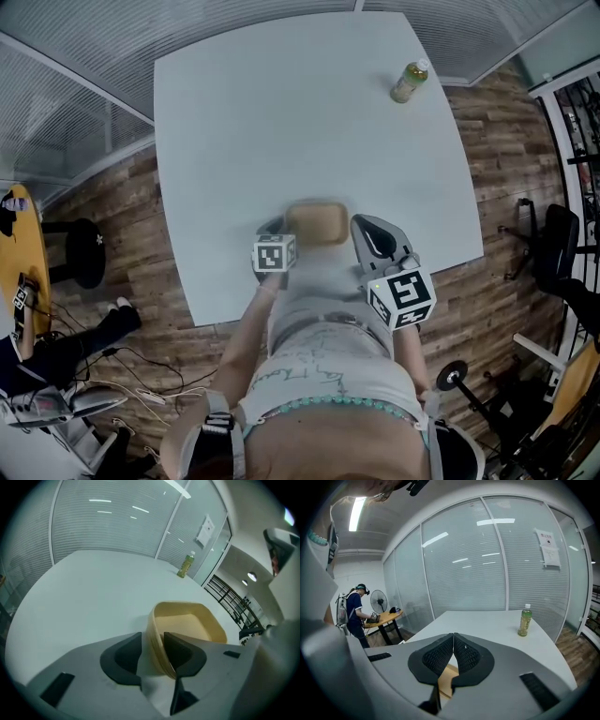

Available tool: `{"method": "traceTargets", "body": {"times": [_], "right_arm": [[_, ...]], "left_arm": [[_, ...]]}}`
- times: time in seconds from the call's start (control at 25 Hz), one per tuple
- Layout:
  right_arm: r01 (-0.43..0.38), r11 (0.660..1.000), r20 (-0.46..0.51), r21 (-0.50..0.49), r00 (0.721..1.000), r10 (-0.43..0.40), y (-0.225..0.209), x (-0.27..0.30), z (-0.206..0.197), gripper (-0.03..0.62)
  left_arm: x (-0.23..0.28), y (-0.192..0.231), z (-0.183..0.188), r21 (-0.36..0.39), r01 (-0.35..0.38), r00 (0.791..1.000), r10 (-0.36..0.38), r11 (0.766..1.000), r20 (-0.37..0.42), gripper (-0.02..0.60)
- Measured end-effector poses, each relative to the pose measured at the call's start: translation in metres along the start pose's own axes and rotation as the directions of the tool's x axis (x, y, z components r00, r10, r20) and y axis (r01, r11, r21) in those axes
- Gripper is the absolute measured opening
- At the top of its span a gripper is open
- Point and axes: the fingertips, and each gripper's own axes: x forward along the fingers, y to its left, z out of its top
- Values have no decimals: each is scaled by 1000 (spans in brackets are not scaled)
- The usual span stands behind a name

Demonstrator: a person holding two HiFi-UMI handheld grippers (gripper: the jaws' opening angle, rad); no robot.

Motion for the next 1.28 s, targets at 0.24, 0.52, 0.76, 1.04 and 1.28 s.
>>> {"method": "traceTargets", "body": {"times": [0.24, 0.52, 0.76, 1.04, 1.28], "right_arm": [[-14, 1000, -2, -3, 1000, 14, 5, 0, 0, 0], [-20, 1000, 6, -14, 1000, 20, 10, -3, -1, 0], [-24, 1000, 9, -19, 1000, 25, 9, -7, -1, 0], [-33, 999, 21, -25, 999, 33, 10, -11, -1, 0], [-42, 999, 29, -34, 999, 43, 8, -19, -1, 0]], "left_arm": [[0, -5, 0, -86, 26, 1000, -25, 996, 17, 72], [0, -2, -3, -127, 15, 1000, -13, 992, 14, 58], [2, -3, -2, -119, -13, 999, 17, 993, 34, 57], [1, 0, -3, -163, -2, 999, 11, 987, 51, 49], [1, -1, -6, -237, -11, 998, 25, 971, 55, 37]]}}
